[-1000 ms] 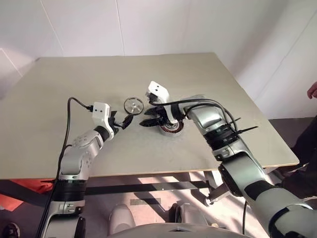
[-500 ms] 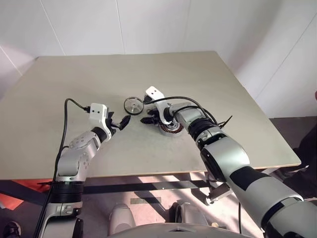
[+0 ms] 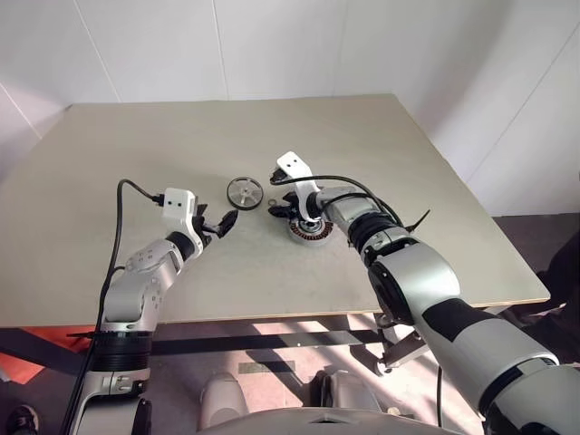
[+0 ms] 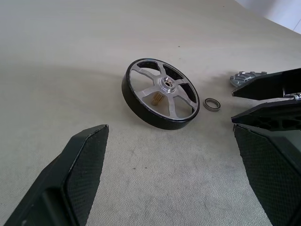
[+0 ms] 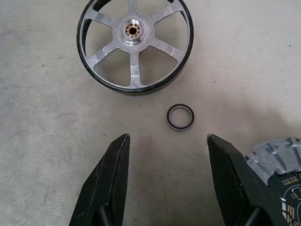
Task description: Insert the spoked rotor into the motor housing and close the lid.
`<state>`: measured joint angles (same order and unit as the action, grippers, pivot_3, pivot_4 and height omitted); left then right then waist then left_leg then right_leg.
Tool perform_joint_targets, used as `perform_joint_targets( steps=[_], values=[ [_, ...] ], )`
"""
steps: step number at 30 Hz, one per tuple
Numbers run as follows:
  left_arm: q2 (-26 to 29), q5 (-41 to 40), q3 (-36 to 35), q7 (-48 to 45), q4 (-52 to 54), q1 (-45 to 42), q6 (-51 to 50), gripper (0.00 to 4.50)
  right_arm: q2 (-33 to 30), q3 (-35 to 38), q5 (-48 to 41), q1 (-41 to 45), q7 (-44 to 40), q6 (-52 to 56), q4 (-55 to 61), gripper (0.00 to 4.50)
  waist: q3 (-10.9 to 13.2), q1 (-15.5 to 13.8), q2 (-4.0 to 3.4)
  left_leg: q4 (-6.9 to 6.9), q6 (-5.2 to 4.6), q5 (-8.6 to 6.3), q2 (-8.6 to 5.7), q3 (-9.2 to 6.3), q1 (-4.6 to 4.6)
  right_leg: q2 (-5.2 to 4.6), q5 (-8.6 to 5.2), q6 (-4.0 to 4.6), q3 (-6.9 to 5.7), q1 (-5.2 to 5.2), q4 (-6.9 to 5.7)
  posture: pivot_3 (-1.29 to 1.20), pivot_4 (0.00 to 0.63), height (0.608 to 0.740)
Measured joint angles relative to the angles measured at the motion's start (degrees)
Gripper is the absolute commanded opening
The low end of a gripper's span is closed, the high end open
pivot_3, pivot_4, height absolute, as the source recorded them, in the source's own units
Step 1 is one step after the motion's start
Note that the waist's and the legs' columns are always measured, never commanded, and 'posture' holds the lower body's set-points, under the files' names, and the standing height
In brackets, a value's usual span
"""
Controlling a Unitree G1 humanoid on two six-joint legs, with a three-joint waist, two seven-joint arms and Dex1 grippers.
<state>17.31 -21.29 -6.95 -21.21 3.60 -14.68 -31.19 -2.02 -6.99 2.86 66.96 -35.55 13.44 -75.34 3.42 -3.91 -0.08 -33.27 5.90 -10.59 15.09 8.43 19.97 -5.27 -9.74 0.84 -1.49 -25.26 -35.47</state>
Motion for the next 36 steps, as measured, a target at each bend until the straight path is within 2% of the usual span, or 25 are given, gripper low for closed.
perform_joint_targets(
  steps=[10,23,26,29,33,36],
  values=[
    [0.23,0.02,0.01,0.02,0.0,-0.06,-0.04,4.5,2.78,3.89,-0.13,0.24,3.39,-0.93,-1.04,2.91,0.01,0.03,-0.02,0.01,0.0,0.0,0.0,0.0,-0.01,0.0,0.0,0.0,0.0,-0.02,-0.01,0.0,0.0,0.74],
    [0.12,0.0,0.2,0.43,1.25,1.25,-0.55,4.5,3.37,6.87,0.32,0.26,7.76,-1.6,-2.48,2.91,0.01,0.03,-0.02,0.01,0.0,0.0,0.0,0.0,-0.02,0.0,0.0,0.0,0.0,-0.02,-0.01,0.0,0.0,0.74],
    [-0.27,-0.33,0.75,-0.25,1.37,-0.05,-0.93,4.5,2.19,7.59,-0.12,1.7,4.29,-1.33,-2.48,2.91,0.08,-0.06,-0.06,-0.05,0.0,0.0,0.0,0.0,0.0,-0.01,0.0,0.0,-0.01,-0.09,-0.04,0.0,0.0,0.74],
    [-0.74,-1.14,2.16,-2.32,1.14,-3.72,-1.41,4.5,-0.31,8.82,-1.89,6.04,-2.97,-0.2,0.15,2.91,0.1,-0.05,-0.06,-0.07,0.0,0.0,0.01,0.0,0.02,0.0,0.0,0.01,-0.01,-0.11,-0.09,0.0,0.0,0.74],
    [-1.63,-0.29,4.99,-4.85,-3.55,-9.04,-0.57,4.5,-4.4,10.69,-5.73,9.18,-10.37,3.31,11.15,2.91,0.1,-0.14,-0.08,-0.02,-0.01,0.0,0.01,0.01,0.04,0.01,0.0,0.01,0.0,-0.07,-0.05,0.0,0.0,0.74],
    [-3.5,2.34,7.97,-6.17,-12.91,-13.71,1.43,4.5,-8.02,11.41,-8.04,8.77,-11.88,8.17,20.99,2.91,0.11,-0.53,-0.07,-0.04,-0.04,-0.01,-0.03,0.01,0.04,0.0,0.0,0.01,0.02,-0.07,0.02,0.0,0.0,0.74]
  ],
)
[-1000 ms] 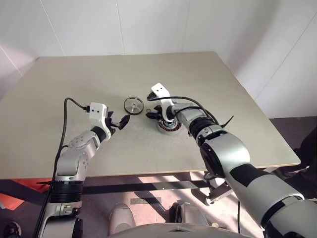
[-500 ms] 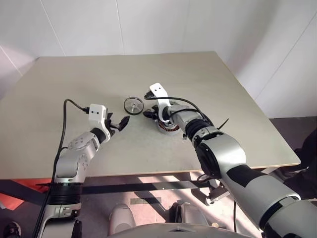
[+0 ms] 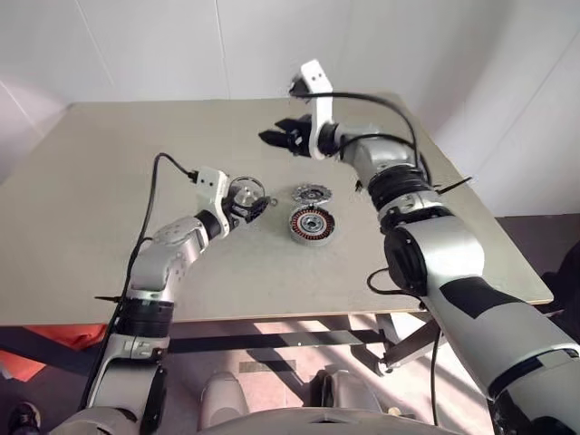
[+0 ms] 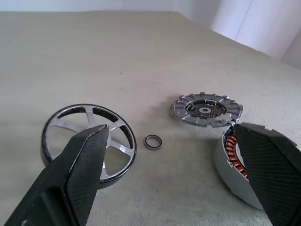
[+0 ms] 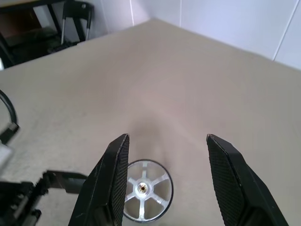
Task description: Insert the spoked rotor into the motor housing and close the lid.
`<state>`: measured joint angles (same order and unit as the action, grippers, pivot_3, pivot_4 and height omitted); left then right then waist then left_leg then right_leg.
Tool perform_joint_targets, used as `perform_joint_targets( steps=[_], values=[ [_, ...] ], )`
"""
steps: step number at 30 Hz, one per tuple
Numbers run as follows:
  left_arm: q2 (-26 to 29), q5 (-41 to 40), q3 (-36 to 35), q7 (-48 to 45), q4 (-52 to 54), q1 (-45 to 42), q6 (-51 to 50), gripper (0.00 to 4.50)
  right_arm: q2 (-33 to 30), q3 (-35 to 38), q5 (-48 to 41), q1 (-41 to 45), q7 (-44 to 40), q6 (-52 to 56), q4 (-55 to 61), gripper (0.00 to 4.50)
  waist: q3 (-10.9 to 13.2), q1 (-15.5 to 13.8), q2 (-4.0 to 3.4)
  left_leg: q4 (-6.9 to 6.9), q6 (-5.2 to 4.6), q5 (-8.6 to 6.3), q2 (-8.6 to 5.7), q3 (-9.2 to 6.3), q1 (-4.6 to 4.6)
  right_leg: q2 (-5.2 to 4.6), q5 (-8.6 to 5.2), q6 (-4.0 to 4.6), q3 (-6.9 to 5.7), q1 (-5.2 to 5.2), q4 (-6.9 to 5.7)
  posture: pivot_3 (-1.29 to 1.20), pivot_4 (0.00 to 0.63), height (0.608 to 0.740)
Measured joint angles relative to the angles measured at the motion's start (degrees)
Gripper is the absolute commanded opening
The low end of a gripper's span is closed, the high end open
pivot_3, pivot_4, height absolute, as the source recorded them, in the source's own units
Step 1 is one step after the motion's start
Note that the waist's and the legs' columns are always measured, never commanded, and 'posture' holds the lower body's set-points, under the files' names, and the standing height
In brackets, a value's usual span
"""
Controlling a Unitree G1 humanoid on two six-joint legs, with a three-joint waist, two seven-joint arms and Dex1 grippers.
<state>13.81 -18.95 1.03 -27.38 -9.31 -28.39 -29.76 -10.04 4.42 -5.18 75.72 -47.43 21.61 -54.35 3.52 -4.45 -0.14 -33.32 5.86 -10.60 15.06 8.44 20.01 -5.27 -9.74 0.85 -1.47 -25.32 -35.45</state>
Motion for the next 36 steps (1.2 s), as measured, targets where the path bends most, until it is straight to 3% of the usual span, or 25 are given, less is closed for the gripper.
perform_joint_targets(
  steps=[6,14,22,36],
  values=[
    [-5.47,7.08,3.57,0.93,-21.78,-10.7,8.7,4.5,-4.93,1.04,-2.23,-4.26,1.68,6.97,12.21,2.91,0.0,-0.56,0.04,0.02,0.02,0.02,-0.07,0.0,0.07,-0.02,0.01,-0.01,0.06,0.03,0.01,0.0,0.0,0.74],
    [-9.9,12.85,3.74,5.17,-42.58,-21.24,18.39,4.5,-6.25,0.57,-2.57,-7.39,4.13,10.58,15.9,2.91,0.01,-0.94,0.04,0.06,0.19,0.12,-0.13,0.0,0.07,-0.05,0.01,-0.01,0.1,0.02,0.0,0.0,0.0,0.74],
    [-10.81,15.13,2.82,6.86,-50.58,-25.28,20.96,4.5,-6.58,0.5,-3.64,-7.39,5.71,10.88,16.25,2.91,0.02,-1.2,0.05,0.05,0.19,0.12,-0.15,0.0,0.05,-0.11,0.01,-0.01,0.09,0.06,-0.01,0.0,0.0,0.74],
    [-10.77,16.87,0.92,4.16,-52.64,-26.79,21.02,4.5,-6.36,-0.27,-3.83,-7.06,7.26,8.61,12.76,2.91,0.02,-1.62,0.06,0.05,0.14,0.09,-0.17,-0.01,0.1,-0.16,0.01,-0.01,0.06,0.09,0.07,0.0,0.0,0.74]
  ],
)
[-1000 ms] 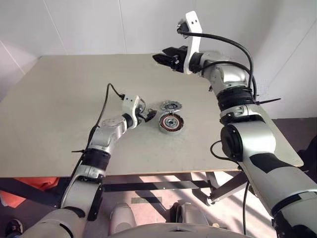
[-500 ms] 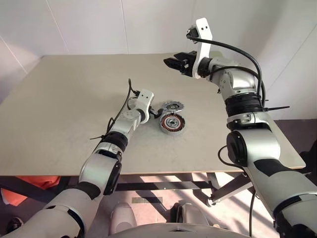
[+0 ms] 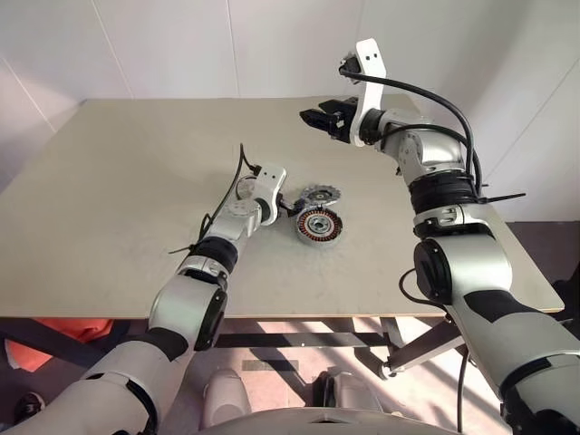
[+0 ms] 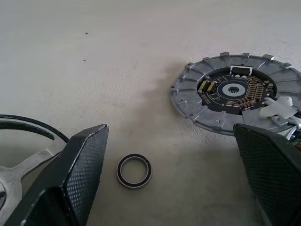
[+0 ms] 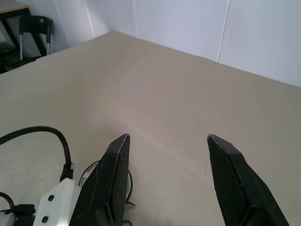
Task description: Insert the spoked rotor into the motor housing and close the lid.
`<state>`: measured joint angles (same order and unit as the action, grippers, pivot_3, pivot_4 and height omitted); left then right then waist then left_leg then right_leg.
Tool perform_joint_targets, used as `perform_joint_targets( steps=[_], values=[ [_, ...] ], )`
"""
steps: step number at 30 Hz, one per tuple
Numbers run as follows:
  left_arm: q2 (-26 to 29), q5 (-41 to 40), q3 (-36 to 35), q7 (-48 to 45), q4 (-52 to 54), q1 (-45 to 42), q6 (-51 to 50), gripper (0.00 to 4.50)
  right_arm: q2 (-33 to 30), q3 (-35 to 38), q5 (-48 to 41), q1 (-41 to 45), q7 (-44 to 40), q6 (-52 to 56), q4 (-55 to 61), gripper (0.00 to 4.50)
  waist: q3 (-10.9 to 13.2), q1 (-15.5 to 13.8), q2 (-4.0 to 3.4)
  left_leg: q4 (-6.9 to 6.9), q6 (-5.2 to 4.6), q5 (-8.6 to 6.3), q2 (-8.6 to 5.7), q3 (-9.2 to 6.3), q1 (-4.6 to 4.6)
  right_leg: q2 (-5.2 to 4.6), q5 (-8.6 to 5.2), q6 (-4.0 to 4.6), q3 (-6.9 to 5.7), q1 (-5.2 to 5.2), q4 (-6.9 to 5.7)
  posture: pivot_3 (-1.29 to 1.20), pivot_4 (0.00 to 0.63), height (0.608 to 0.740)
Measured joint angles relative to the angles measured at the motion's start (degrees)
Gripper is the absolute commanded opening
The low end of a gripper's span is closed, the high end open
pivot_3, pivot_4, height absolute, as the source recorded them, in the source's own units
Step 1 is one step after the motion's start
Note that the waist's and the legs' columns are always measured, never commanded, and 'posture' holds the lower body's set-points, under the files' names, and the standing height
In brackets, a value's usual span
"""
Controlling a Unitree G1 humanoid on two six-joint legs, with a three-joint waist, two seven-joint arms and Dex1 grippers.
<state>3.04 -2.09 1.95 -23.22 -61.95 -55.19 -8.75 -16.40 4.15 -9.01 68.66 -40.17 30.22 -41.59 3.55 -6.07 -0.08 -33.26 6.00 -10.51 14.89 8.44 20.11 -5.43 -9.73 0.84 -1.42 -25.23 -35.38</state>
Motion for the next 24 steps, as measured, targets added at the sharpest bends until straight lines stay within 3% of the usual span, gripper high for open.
perform_joint_targets(
  steps=[10,19,24],
  values=[
    [5.82,1.83,-1.49,3.1,-0.5,-0.13,-0.17,4.5,0.13,0.02,-0.07,0.17,0.56,-2.14,-1.96,2.91,0.0,0.49,0.0,0.0,0.01,0.01,0.0,0.0,-0.06,0.01,0.0,0.0,0.0,0.0,-0.06,0.0,0.0,0.74],
    [-0.76,-2.69,-3.82,-3.08,1.59,0.28,-0.63,4.5,0.93,-0.4,-0.07,0.66,0.21,-3.09,-2.65,2.91,0.02,0.0,0.03,-0.01,-0.04,-0.02,-0.01,-0.01,0.06,-0.06,0.0,0.01,-0.01,-0.01,0.09,0.0,0.0,0.74],
    [-1.78,-2.08,-3.03,-2.82,1.62,0.23,-0.63,4.5,0.37,-0.39,-0.06,0.67,0.26,-3.09,-2.65,2.91,0.03,0.27,0.04,0.04,-0.04,-0.02,0.0,0.0,0.08,-0.03,0.0,0.01,-0.02,-0.01,0.11,0.0,0.0,0.74]
  ],
)
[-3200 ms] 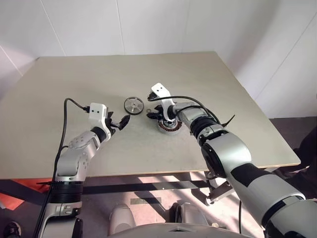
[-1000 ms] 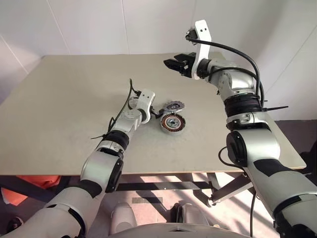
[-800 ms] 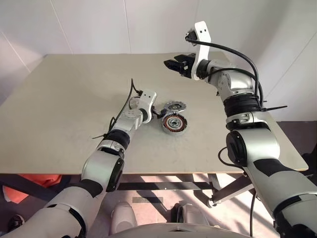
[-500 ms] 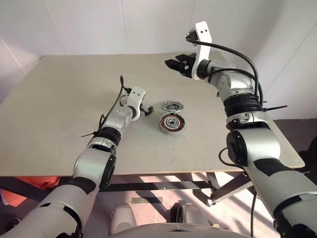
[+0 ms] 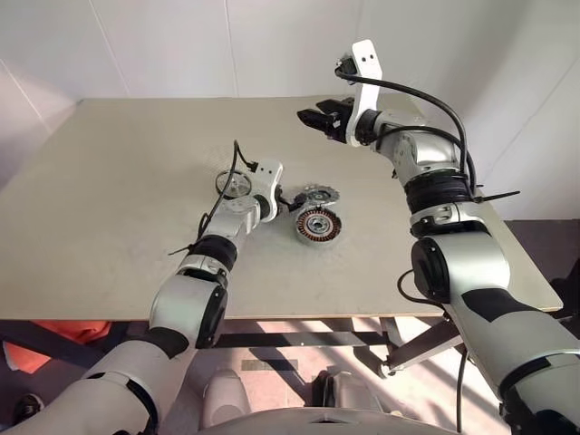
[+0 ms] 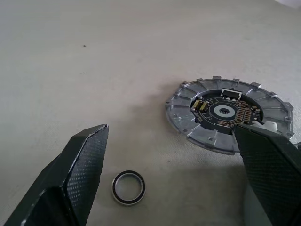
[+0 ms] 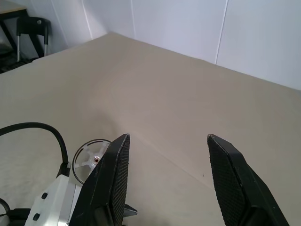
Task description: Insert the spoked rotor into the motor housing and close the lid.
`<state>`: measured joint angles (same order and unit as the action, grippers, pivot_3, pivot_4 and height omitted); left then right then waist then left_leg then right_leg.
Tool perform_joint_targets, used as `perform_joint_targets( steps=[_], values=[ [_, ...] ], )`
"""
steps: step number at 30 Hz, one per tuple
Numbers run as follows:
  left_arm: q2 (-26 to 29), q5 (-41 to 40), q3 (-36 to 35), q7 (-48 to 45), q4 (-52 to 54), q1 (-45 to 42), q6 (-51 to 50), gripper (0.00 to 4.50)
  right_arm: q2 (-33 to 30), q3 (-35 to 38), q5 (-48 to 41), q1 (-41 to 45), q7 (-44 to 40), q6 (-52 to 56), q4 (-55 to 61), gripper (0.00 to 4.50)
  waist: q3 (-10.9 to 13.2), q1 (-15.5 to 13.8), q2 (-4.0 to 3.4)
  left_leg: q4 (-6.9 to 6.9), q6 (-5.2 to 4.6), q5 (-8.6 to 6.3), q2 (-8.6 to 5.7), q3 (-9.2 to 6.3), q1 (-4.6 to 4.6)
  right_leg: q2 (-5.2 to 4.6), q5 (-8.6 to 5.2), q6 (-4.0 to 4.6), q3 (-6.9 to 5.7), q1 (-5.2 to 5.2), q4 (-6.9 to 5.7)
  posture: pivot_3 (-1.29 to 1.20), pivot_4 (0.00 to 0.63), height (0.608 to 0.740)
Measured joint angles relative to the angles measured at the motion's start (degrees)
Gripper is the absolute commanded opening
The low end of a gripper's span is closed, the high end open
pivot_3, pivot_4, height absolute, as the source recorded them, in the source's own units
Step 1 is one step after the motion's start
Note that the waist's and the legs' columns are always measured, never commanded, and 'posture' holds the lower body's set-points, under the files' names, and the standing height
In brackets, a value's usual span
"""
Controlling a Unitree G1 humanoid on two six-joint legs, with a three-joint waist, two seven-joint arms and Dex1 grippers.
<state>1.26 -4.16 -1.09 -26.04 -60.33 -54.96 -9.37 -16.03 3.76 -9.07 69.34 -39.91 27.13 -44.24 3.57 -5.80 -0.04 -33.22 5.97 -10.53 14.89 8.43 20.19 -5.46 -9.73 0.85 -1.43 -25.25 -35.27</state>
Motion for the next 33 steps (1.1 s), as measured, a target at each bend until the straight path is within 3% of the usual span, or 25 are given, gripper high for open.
perform_joint_targets(
  steps=[9,18,21,23,33],
  values=[
    [1.23,6.31,4.06,4.58,-2.78,-0.03,0.6,4.5,-0.76,0.01,-0.01,-0.01,0.33,0.05,0.05,2.91,0.0,-0.08,0.0,0.0,0.01,0.01,-0.01,0.0,0.0,0.0,0.0,0.0,0.0,0.0,0.0,0.0,0.0,0.74],
    [1.04,6.86,4.08,4.79,-2.87,-0.04,0.87,4.5,-0.73,0.02,-0.04,-0.01,0.74,0.09,0.05,2.91,0.0,-0.08,0.0,0.0,0.01,0.01,-0.01,0.0,-0.01,0.0,0.0,0.0,0.0,0.01,0.01,0.0,0.0,0.74],
    [0.81,6.61,3.77,4.68,-3.12,-0.04,0.82,3.88,-0.73,0.02,-0.06,-0.01,0.89,0.09,0.04,2.93,0.0,-0.1,0.0,0.0,0.01,0.01,-0.01,0.0,-0.01,0.0,0.0,0.0,0.0,0.01,0.01,0.0,0.0,0.74],
    [0.4,6.07,3.19,4.18,-3.53,-0.05,0.62,3.22,-0.73,0.03,-0.07,-0.01,0.94,0.09,0.04,2.93,0.0,-0.09,0.0,0.0,0.0,0.0,-0.02,0.0,-0.02,0.0,0.0,0.0,0.0,0.02,0.02,0.0,0.0,0.74],
    [-0.1,4.1,0.29,4.7,-4.95,-0.56,-0.09,3.22,-0.76,0.11,-0.11,-0.01,1.37,0.09,0.04,2.93,0.0,0.01,0.0,0.0,0.0,0.0,-0.02,0.0,-0.12,0.01,0.0,0.0,0.0,0.08,0.0,0.0,0.0,0.74]
  ],
)
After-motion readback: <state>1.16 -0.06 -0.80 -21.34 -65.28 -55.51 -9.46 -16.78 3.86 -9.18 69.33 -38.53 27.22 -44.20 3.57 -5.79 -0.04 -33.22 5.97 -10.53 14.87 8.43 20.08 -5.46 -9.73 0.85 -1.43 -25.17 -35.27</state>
